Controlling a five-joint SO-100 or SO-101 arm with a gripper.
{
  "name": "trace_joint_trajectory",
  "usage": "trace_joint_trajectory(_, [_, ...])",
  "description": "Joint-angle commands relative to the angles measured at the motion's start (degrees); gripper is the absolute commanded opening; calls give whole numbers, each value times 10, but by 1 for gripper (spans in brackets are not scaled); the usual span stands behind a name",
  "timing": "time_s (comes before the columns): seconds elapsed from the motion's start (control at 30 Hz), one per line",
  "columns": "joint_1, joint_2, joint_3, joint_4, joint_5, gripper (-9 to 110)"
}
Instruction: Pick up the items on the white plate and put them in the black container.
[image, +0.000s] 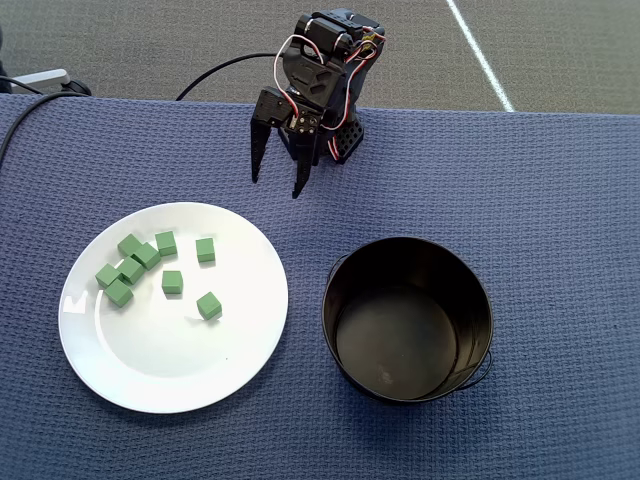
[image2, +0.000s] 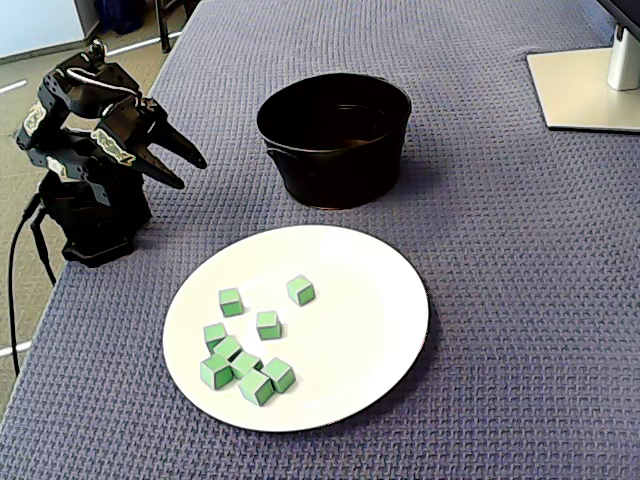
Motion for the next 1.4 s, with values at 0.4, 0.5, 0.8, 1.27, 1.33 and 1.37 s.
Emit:
trace_joint_trajectory(0.4, [18,-7,-11,-40,-22,18])
trace_joint_trajectory(0.5, [27,-7,9,-25,-2,19])
trace_joint_trajectory(0.8, [28,-6,5,11,40,19])
trace_joint_trajectory(1.27, [-51,-138,-143,20,27,17])
trace_joint_trajectory(1.33, [-57,-249,-242,69,105,18])
trace_joint_trajectory(1.37, [-65,-298,-279,85,139,18])
